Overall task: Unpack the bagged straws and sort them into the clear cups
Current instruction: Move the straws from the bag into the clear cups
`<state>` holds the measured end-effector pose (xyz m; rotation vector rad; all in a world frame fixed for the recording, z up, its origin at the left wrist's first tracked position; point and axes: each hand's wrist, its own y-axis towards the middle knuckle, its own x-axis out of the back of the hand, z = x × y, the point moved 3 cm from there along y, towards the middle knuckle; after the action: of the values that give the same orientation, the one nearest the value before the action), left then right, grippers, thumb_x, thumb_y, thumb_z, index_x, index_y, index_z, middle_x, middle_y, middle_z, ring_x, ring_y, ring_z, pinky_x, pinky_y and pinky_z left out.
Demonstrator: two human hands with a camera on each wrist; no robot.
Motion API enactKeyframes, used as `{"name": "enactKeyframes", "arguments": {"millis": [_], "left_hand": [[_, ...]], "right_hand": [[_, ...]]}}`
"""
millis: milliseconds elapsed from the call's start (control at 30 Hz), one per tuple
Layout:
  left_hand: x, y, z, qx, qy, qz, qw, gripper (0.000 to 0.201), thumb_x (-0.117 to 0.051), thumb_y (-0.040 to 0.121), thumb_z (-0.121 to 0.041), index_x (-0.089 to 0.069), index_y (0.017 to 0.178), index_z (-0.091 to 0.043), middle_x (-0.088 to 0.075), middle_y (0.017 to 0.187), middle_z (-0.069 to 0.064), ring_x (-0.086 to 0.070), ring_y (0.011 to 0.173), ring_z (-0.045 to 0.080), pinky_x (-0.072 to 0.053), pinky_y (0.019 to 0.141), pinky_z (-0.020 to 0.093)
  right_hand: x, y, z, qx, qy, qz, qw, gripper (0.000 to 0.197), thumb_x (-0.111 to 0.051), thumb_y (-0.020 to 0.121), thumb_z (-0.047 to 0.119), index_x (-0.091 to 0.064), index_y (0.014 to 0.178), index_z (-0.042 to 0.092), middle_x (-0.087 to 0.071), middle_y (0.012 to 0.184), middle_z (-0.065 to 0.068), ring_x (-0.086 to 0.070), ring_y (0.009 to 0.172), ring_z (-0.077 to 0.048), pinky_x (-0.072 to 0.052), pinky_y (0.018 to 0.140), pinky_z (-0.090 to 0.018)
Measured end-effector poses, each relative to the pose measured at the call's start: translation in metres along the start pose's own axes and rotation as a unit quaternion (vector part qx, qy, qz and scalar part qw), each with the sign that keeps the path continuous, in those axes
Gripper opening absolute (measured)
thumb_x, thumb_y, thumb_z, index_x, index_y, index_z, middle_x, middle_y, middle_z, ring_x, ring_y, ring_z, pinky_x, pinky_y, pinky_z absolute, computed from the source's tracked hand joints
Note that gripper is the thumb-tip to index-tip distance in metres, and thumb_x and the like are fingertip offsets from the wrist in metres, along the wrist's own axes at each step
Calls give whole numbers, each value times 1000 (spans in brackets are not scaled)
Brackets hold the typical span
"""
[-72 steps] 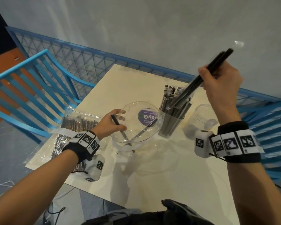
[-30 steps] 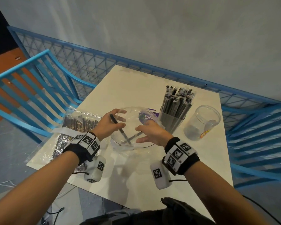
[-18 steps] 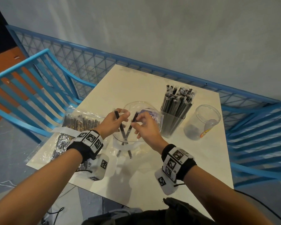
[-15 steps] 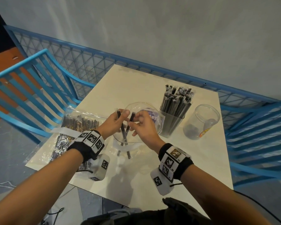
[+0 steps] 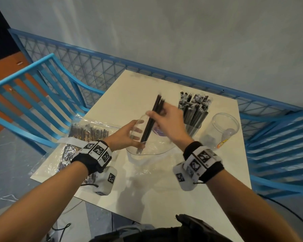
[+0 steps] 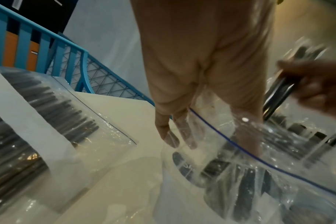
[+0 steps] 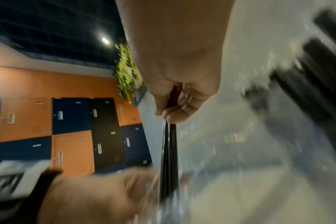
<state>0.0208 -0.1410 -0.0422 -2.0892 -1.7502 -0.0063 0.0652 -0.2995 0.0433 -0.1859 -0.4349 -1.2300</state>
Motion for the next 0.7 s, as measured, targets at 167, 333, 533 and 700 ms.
{"name": "enactKeyframes", "arguments": {"millis": [167,333,533,700], "left_hand": [[3,4,6,6,-22,-49,999,77,-80,75,-3,-44,139,-24,-56,126,13,-63,99,27,-52,87,32],[4,6,8,2,-23,-72,997,77,-81,74,1,-45,138,-20,-56,125,17,-61,88,23,-52,83,29],[2,6,7,2,-25,-71,997,79,-83,72,-2,-44,138,-20,-55,125,17,-61,93,25,-51,81,25],[4,3,9,9,-16,-74,997,77,-81,74,-2,-44,139,-20,-56,125,16,-63,95,25,-51,84,27]], "right_hand": [[98,-1,78,149,-39,-174,973,19,-67,90,26,-60,99,10,-64,75,6,-62,54,3,-46,49,-9],[168,-1,96,188,-85,-259,944,32,-65,91,32,-60,104,3,-66,78,1,-66,57,-4,-48,50,-10],[124,16,16,101,-211,-222,947,29,-61,94,28,-57,108,3,-58,80,7,-54,57,5,-42,54,0],[90,24,-39,-21,-202,-134,970,40,-62,91,37,-55,119,10,-68,94,-9,-69,82,-22,-60,71,-33]]}}
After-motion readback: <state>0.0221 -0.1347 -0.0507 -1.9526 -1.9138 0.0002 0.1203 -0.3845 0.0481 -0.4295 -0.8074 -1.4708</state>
